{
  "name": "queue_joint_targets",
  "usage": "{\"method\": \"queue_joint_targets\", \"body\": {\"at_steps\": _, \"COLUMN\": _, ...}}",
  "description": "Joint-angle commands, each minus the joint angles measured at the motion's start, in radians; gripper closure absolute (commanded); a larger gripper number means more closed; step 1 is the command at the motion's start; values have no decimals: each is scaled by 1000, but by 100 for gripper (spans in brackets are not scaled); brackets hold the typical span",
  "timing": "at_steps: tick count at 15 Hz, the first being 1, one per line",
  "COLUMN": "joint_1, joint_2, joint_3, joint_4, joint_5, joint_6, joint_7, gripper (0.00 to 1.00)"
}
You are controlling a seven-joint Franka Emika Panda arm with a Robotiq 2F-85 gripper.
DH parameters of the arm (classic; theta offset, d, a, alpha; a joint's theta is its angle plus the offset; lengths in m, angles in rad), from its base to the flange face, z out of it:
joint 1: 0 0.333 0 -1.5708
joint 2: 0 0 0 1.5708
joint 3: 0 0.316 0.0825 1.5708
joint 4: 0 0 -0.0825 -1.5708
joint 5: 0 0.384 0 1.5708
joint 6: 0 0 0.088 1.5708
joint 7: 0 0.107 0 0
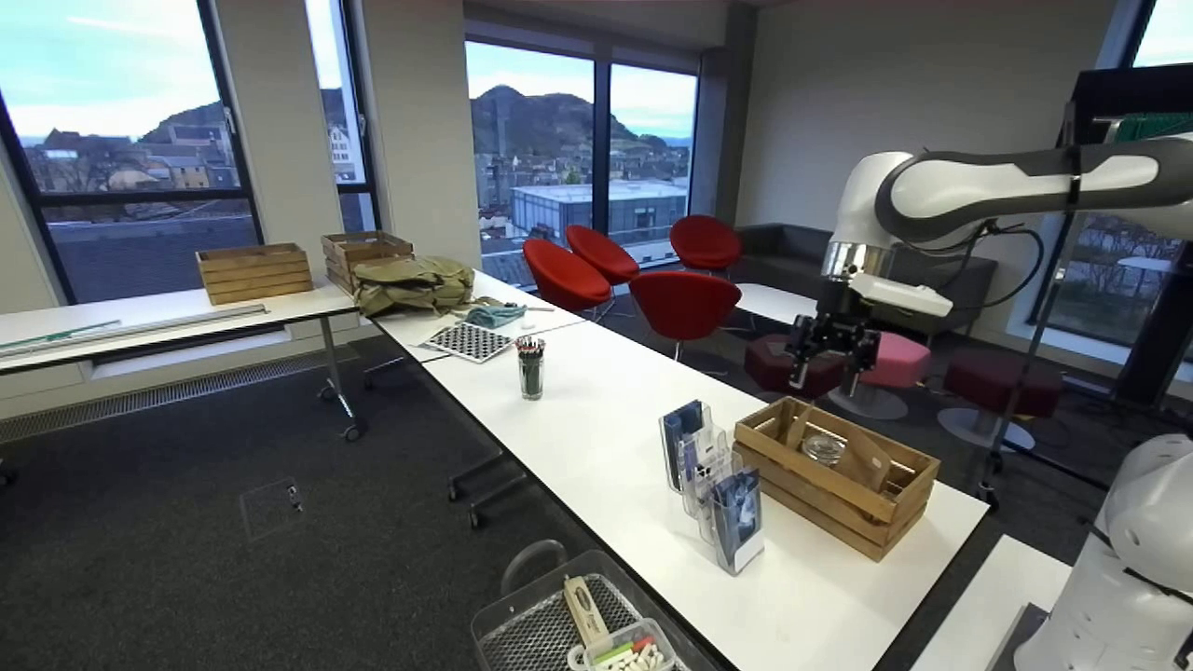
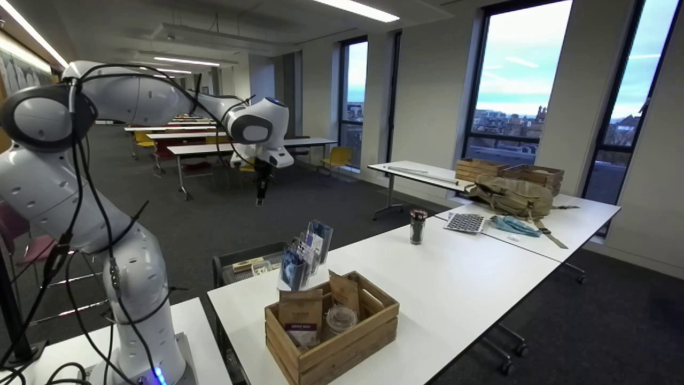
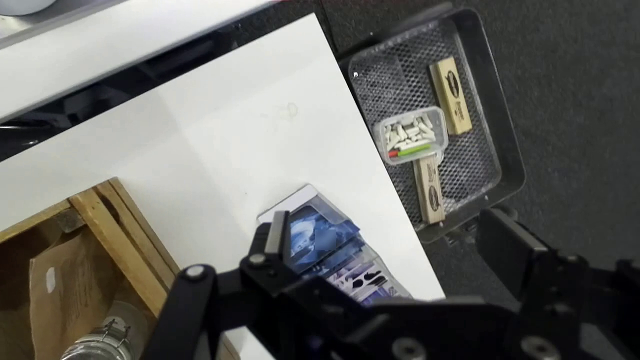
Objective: Remove one paper from the clear stand.
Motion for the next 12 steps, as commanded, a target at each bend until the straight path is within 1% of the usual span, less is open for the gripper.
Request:
{"method": "queue_joint_targets", "body": {"at_steps": 1, "joint_1": -35, "joint_2": 78, "joint_3": 3, "joint_4": 31, "joint_5": 35, "joint_6": 102, "joint_7": 131, "gripper": 0}}
{"method": "queue_joint_targets", "body": {"at_steps": 2, "joint_1": -31, "joint_2": 87, "joint_3": -6, "joint_4": 26, "joint_5": 56, "joint_6": 132, "joint_7": 156, "gripper": 0}}
{"method": "queue_joint_targets", "body": {"at_steps": 3, "joint_1": -19, "joint_2": 79, "joint_3": -24, "joint_4": 16, "joint_5": 98, "joint_6": 129, "joint_7": 170, "gripper": 0}}
{"method": "queue_joint_targets", "body": {"at_steps": 4, "joint_1": -12, "joint_2": 79, "joint_3": -14, "joint_4": 11, "joint_5": 39, "joint_6": 115, "joint_7": 128, "gripper": 0}}
{"method": "queue_joint_targets", "body": {"at_steps": 6, "joint_1": -14, "joint_2": 86, "joint_3": -23, "joint_4": 11, "joint_5": 68, "joint_6": 117, "joint_7": 142, "gripper": 0}}
{"method": "queue_joint_targets", "body": {"at_steps": 10, "joint_1": -15, "joint_2": 85, "joint_3": -25, "joint_4": 11, "joint_5": 73, "joint_6": 117, "joint_7": 149, "gripper": 0}}
{"method": "queue_joint_targets", "body": {"at_steps": 11, "joint_1": -19, "joint_2": 103, "joint_3": -26, "joint_4": 20, "joint_5": 74, "joint_6": 107, "joint_7": 167, "gripper": 0}}
{"method": "queue_joint_targets", "body": {"at_steps": 12, "joint_1": -37, "joint_2": 124, "joint_3": -15, "joint_4": 21, "joint_5": 52, "joint_6": 135, "joint_7": 209, "gripper": 0}}
